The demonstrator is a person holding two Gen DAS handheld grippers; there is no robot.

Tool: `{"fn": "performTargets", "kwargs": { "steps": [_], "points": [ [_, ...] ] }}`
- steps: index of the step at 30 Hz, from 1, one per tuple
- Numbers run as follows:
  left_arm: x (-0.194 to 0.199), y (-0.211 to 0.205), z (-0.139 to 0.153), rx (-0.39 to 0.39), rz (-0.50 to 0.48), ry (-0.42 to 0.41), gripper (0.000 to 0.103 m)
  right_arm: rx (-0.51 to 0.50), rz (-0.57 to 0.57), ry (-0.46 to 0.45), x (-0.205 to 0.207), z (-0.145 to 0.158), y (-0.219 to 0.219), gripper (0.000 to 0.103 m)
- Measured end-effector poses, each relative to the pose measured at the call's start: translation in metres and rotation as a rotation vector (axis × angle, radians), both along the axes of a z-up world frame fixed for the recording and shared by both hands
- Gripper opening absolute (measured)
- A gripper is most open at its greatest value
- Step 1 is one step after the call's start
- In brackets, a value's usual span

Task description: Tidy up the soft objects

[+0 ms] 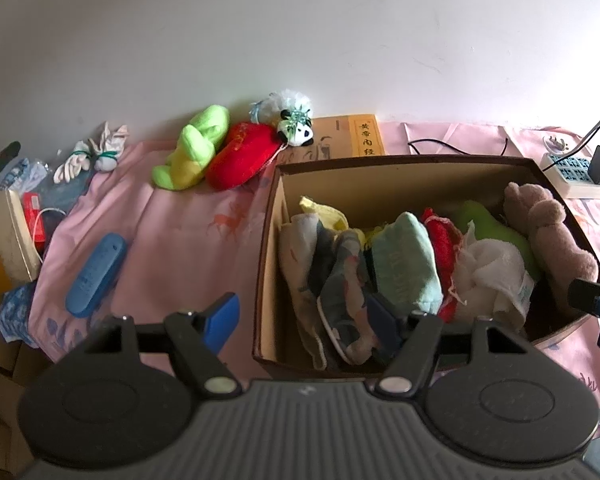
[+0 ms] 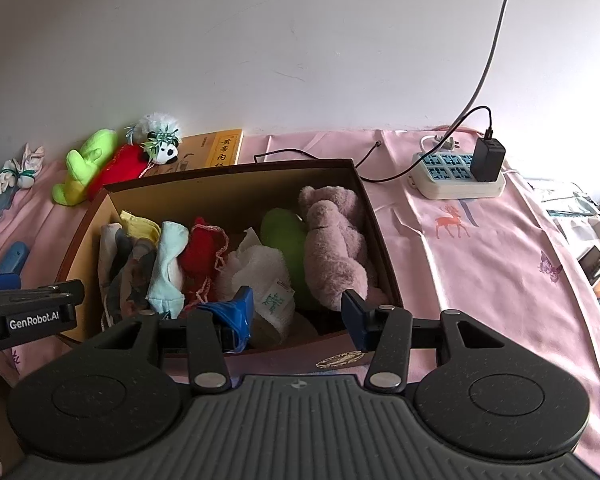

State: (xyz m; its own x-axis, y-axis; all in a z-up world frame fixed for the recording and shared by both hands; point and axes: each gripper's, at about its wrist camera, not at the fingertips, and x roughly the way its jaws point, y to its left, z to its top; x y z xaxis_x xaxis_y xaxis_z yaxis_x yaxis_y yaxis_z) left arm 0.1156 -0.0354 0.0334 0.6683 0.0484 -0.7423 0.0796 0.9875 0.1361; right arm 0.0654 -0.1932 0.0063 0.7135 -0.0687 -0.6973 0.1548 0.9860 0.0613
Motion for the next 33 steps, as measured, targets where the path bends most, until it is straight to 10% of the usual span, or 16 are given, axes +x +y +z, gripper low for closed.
{"fn": "performTargets", "kwargs": {
  "steps": [33],
  "points": [
    [-0.008,-0.001,-0.001,-0.014,0.007,0.015,0.070,0.008,-0.013,-0.017,-0.012,0.003,-0.005,0.033]
  ]
}}
